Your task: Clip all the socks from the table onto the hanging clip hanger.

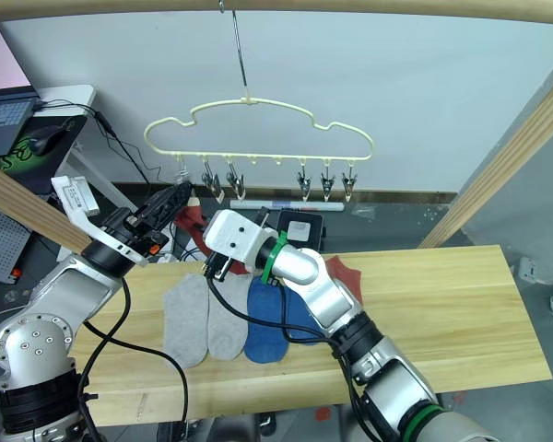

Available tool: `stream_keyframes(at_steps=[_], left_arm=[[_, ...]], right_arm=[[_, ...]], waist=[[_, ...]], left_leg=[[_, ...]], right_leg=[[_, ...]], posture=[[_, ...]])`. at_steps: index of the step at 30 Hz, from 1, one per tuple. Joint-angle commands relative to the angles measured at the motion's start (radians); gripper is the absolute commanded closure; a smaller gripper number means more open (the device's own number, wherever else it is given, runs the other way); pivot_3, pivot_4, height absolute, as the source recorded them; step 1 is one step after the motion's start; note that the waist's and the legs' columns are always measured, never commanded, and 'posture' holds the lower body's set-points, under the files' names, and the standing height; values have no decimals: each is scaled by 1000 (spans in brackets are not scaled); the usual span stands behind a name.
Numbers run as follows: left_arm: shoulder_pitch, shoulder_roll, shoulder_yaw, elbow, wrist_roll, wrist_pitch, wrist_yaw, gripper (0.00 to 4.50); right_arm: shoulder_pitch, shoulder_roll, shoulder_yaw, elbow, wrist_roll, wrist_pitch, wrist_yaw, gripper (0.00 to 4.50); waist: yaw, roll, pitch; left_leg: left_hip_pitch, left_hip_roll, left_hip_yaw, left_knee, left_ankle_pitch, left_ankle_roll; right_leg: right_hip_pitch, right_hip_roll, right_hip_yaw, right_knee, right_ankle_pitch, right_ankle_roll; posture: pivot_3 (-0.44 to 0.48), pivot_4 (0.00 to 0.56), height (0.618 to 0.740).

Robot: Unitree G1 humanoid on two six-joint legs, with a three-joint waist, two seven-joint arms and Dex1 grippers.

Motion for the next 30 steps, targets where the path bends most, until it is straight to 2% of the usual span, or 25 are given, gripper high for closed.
stream_keyframes(at_steps=[1, 2, 17, 20, 27, 30], left_arm=[[9, 13, 13, -30, -26, 2, -2, 1154], [11, 17, 16, -31, -28, 3, -3, 923], [102, 84, 15, -94, 14, -8, -33, 923], [106, 87, 17, -94, 23, -10, -38, 875], [117, 105, 29, -95, 44, -14, -53, 875], [128, 113, 34, -97, 54, -18, -61, 875]], right_arm=[[-14, 19, -2, -7, 5, -22, 3, 4500], [-16, 20, -2, -4, 5, -21, 4, 4500], [-15, 30, -7, 17, 23, 38, 26, 4500], [-8, 31, -10, 9, 34, 59, 34, 3755], [7, 9, 6, -14, 23, 100, 55, 1366], [26, -10, 10, -38, 17, 119, 70, 1366]], waist=[[0, 0, 0], [0, 0, 0], [3, 0, 0], [4, -1, 0], [5, -1, 0], [5, -1, 0]], left_leg=[[0, 0, 0, 0, 0, 0], [0, 0, 0, 0, 0, 0], [0, 0, -1, 0, 0, 0], [0, 0, -1, 0, 0, 0], [0, 0, -1, 0, 0, 0], [0, 0, -1, 0, 0, 0]], right_leg=[[0, 0, 0, 0, 0, 0], [0, 0, 0, 0, 0, 0], [0, -1, -1, 0, 0, 0], [0, -1, -1, 0, 0, 0], [0, -1, -1, 0, 0, -1], [0, -1, -1, 0, 0, -1]], posture=[[-33, 275, 740], [-33, 275, 740], [-14, 277, 740], [-12, 278, 740], [-13, 278, 740], [-10, 273, 740]])
